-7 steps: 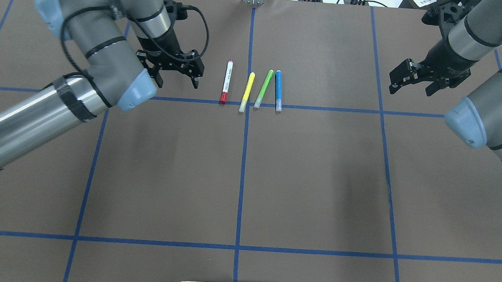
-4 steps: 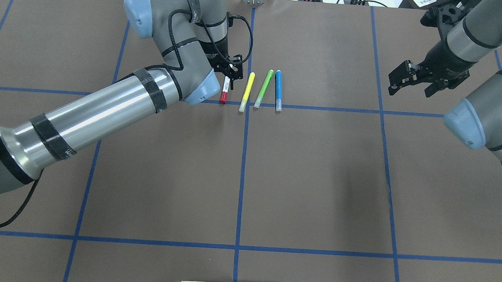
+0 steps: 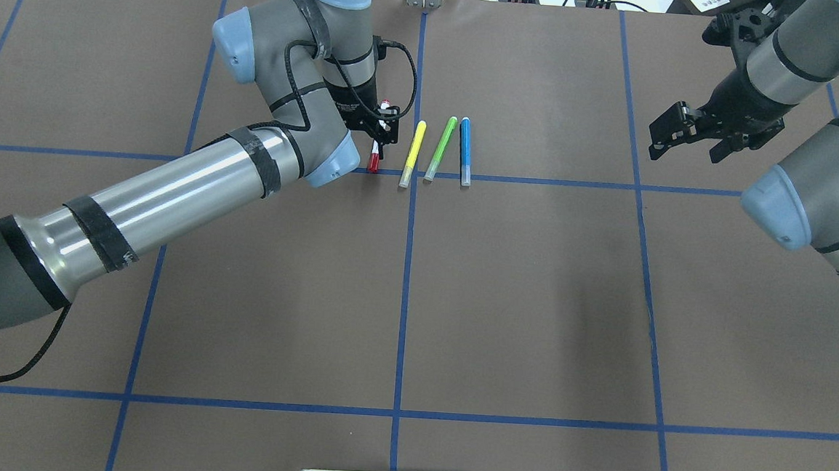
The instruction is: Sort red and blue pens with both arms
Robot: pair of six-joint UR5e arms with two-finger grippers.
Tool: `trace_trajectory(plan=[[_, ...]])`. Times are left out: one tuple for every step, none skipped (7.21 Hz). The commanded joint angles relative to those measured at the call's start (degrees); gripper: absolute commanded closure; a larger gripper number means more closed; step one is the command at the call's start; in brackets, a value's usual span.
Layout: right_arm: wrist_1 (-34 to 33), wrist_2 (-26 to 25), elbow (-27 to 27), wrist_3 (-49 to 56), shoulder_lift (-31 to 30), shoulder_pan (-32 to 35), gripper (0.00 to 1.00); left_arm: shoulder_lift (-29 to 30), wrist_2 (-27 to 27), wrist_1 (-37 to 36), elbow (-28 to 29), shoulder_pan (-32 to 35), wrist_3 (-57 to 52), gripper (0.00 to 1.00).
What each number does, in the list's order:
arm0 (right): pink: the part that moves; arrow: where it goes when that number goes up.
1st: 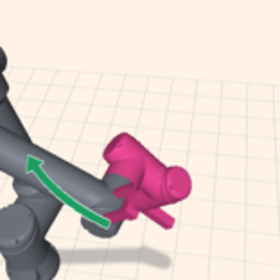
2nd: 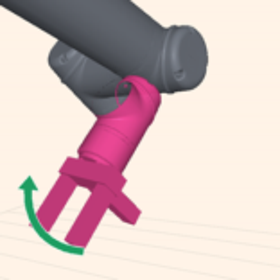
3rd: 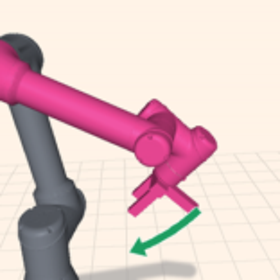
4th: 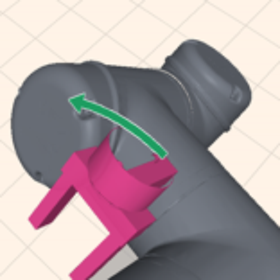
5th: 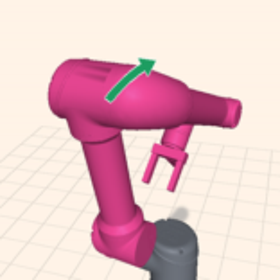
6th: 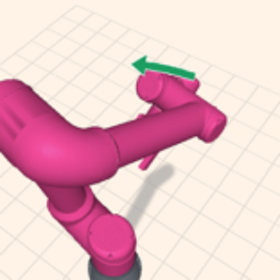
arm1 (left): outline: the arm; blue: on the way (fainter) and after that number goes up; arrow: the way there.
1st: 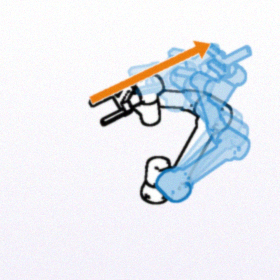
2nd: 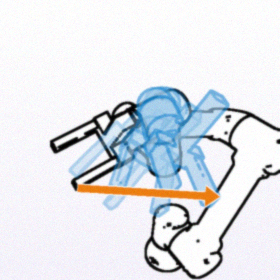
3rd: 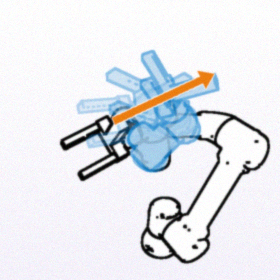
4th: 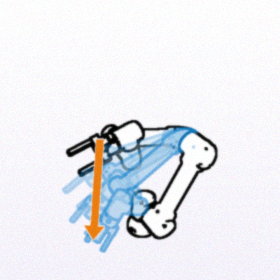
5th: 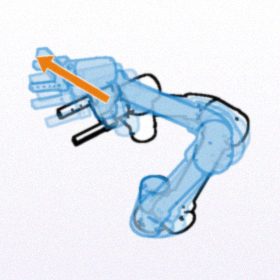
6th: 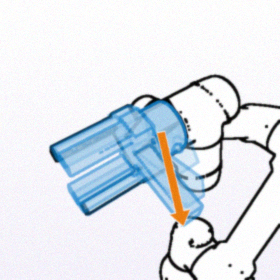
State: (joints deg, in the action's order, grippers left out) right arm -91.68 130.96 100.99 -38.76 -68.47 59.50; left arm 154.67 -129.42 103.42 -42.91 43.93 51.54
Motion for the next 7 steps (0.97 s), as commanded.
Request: trace_trajectory(plan=[[0.0,0.0,0.0,0.0,0.0,0.0,0.0,1.0,0.2,0.5,0.4,-1.3,0.8,0.26],[0.0,0.0,-0.2,0.0,0.0,0.0,0.0,1.2,0.3,0.4,0.4,-1.6,1.4,0.4],[0.0,0.0,-0.3,0.0,0.0,0.0,0.0,1.2,0.3,0.4,0.4,-1.7,1.4,0.51],[0.0,0.0,-0.3,0.0,-0.1,0.0,0.0,1.2,0.4,0.4,0.4,-1.8,1.3,0.6],[0.0,0.0,-0.4,0.0,-0.1,0.0,0.0,1.2,1.2,0.4,0.4,-1.8,1.3,0.61],[0.0,0.0,-0.5,0.0,-0.1,0.0,0.0,1.2,2.0,0.5,0.4,-1.8,1.3,0.61],[0.0,0.0,-0.5,0.0,-0.1,0.0,0.0,1.2,2.0,0.5,0.4,-1.8,1.3,0.61]])
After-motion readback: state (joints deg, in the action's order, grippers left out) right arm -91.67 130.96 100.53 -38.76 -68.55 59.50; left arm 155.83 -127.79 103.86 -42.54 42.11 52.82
